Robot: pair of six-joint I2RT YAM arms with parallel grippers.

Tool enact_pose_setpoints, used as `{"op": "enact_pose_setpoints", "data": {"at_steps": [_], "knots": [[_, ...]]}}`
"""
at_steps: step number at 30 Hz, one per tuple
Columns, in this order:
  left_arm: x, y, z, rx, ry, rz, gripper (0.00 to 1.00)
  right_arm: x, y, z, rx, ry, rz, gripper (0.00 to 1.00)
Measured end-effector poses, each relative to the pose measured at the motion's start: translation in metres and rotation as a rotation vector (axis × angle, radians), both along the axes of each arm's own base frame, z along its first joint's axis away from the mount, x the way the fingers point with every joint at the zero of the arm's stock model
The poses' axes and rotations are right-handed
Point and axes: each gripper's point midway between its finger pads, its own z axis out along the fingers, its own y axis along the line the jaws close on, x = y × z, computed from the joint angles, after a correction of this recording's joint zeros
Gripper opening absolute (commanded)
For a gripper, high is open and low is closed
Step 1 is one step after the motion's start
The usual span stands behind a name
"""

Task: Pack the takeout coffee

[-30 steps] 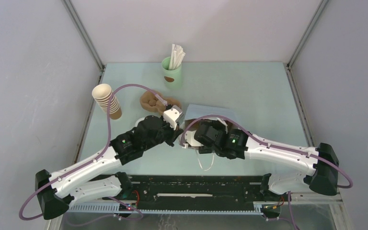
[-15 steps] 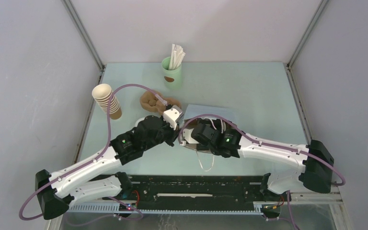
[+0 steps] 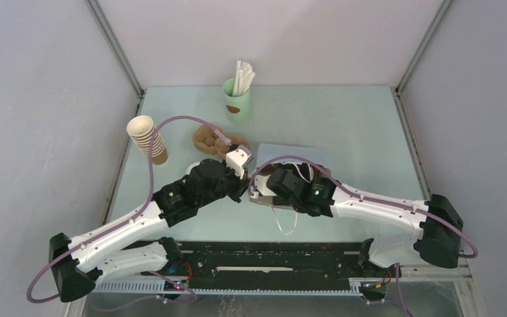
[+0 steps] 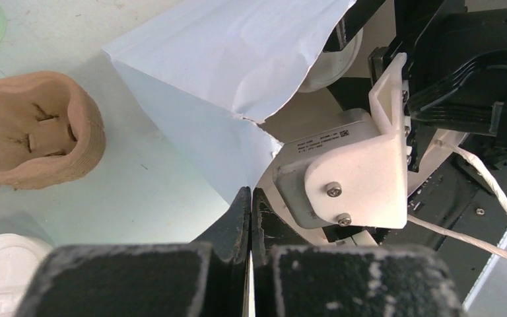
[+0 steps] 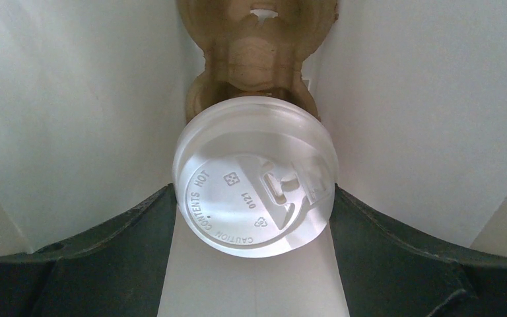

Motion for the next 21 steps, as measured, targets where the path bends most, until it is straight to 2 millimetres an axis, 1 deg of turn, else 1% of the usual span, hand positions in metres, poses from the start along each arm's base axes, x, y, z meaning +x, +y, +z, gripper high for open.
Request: {"op": "enact_pose_setpoints", "data": {"at_steps": [8, 14, 21], "knots": [[-0.0052, -0.0041, 0.0004, -0.020, 0.023, -0.023, 0.00, -0.0032, -0.0006, 0.0042, -0.005, -0.019, 0.003, 0.75], [-0.0056, -0.0044, 0.0005, -0.021, 0.024, -0.026, 0.00, 0.0020, -0.0017, 0.0083, -0.020, -0.061, -0.018, 0.75], [-0.0052, -0.0039, 0.0003, -0.020, 0.024, -0.023, 0.00, -0.0013, -0.0011, 0.0084, -0.049, -0.076, -0.013, 0.76]]}}
